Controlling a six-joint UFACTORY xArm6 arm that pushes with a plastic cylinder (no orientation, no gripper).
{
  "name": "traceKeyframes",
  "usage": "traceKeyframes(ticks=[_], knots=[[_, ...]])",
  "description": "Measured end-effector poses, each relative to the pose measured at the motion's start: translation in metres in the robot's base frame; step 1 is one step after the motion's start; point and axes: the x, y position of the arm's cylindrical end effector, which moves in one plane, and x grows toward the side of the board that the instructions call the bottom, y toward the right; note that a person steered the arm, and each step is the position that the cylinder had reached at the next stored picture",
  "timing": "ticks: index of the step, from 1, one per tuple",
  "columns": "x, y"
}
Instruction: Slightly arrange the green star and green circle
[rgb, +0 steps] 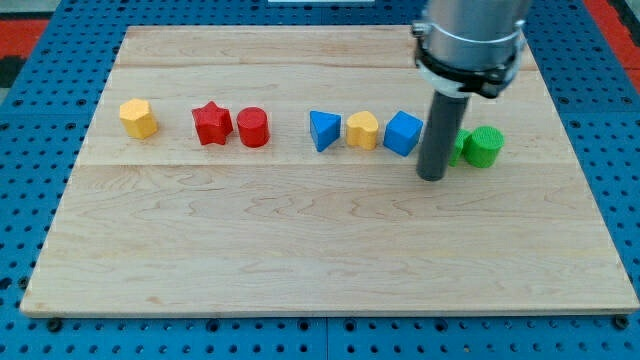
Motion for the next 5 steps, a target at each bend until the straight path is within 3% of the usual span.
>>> traceKeyframes(ticks=[3,5], knots=[[-0.008,0.046],[-0.008,0.044]])
